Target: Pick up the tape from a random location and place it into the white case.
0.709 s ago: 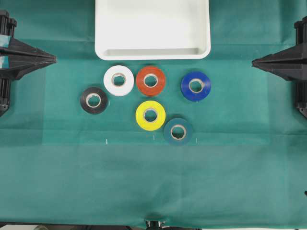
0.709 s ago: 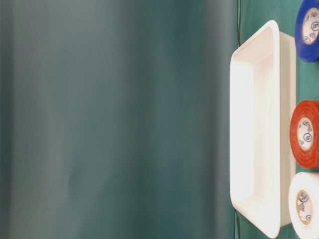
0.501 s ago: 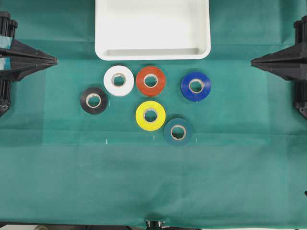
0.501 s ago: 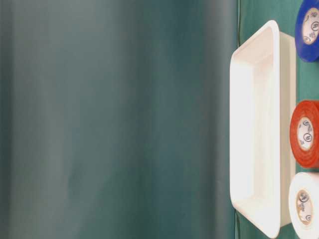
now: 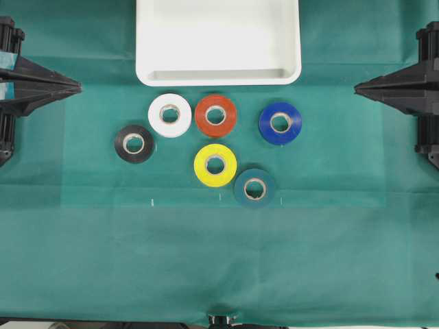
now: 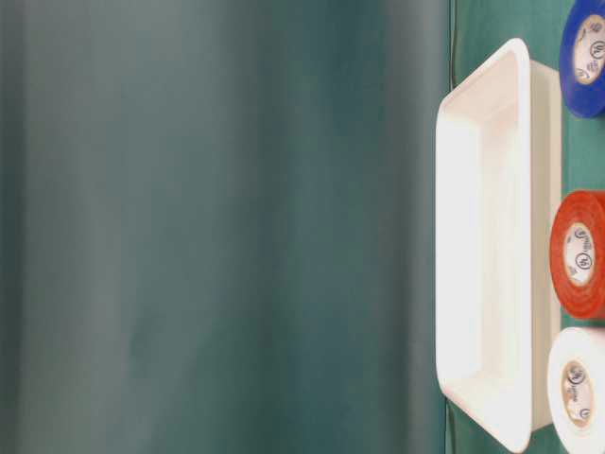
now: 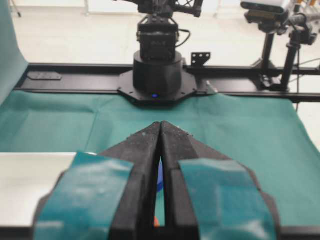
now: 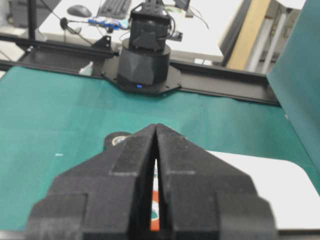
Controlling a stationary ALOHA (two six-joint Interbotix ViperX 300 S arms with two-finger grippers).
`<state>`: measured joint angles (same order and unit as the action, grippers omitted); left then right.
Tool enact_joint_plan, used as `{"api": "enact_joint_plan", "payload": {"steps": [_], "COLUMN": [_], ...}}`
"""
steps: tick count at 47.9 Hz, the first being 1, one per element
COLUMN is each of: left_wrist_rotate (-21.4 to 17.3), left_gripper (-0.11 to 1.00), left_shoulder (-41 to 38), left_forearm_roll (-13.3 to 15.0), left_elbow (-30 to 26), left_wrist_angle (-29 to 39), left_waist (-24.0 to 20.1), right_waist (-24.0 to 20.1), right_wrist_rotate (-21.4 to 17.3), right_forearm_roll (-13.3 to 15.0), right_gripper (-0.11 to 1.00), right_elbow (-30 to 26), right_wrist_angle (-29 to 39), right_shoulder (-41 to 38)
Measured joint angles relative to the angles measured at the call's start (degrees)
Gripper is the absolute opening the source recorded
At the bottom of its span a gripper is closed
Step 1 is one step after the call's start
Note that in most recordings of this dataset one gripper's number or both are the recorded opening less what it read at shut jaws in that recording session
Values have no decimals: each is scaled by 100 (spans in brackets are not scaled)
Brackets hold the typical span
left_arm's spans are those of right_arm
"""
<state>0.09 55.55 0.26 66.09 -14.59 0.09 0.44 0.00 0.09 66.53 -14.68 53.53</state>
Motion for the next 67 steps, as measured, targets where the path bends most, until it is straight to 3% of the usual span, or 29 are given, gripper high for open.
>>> {"api": "enact_joint_plan", "payload": {"steps": [6, 10, 14, 22, 27, 47, 67], "left_wrist_rotate": [9, 35, 88, 88, 88, 44, 35], "left_gripper": [3, 13, 32, 82, 99, 98, 98], "left_shoulder": [9, 0, -26, -70, -62, -70, -44], "left_forearm_roll": [9, 26, 35, 35, 35, 44, 44], "left_elbow": [9, 9, 9, 0, 0, 0, 0], "left_wrist_angle": [9, 9, 18, 26, 26, 35, 299], "left_waist": [0, 0, 0, 0, 0, -114, -1230], "right_waist": [0, 0, 0, 0, 0, 0, 0], "right_wrist_rotate": [0, 0, 0, 9, 9, 9, 9], "right_forearm_roll": [-9, -9, -9, 0, -9, 0, 0], "right_gripper": [0, 0, 0, 0, 0, 0, 0], "right_elbow": [0, -9, -9, -9, -9, -44, -105], "right_wrist_angle": [35, 26, 35, 53, 62, 114, 229], "right_shoulder": [0, 9, 9, 9, 9, 9, 9]}}
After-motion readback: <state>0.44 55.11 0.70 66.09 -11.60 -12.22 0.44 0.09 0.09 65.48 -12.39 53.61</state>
